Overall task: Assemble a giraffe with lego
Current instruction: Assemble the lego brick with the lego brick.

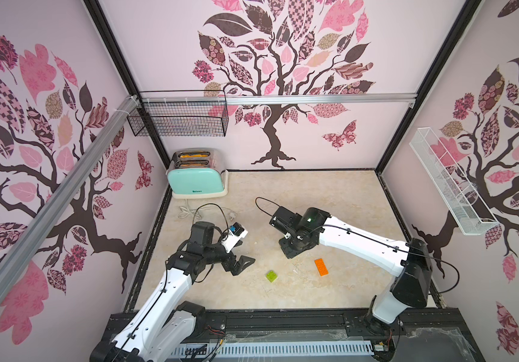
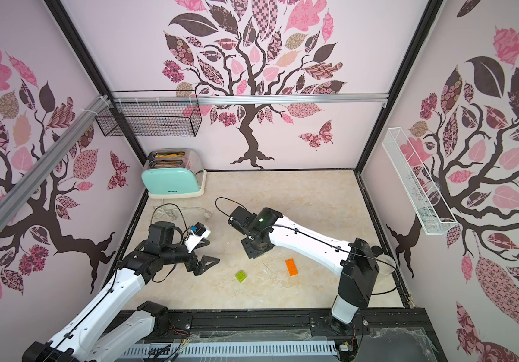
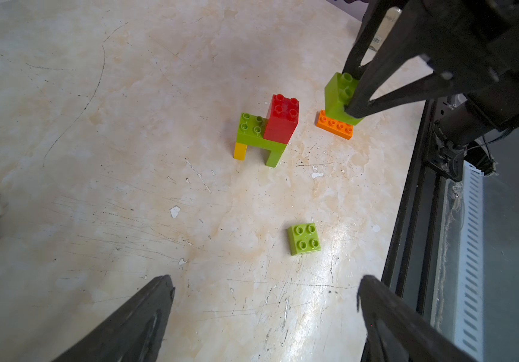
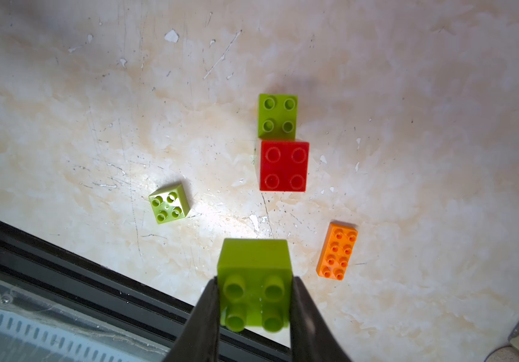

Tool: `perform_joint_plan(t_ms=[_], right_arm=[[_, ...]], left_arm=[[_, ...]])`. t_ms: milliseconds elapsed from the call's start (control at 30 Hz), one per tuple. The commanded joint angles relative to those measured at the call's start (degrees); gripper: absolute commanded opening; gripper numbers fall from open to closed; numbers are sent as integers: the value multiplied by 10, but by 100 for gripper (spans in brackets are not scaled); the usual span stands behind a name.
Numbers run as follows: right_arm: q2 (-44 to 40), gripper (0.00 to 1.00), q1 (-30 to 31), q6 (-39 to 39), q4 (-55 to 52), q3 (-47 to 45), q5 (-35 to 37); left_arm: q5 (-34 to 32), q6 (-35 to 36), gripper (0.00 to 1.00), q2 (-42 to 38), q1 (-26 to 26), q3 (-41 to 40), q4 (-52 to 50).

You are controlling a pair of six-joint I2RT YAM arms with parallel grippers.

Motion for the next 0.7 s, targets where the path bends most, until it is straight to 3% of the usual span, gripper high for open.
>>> perform_joint_plan(t_ms=[0,667], right_arm=[[29,26,-13,0,-22,35,8],[118,26,-64,-33,-9,93,-42]], left_arm=[[8,3,98,-6,-2,-6,7],[10,4,98,-6,-5,-6,6]])
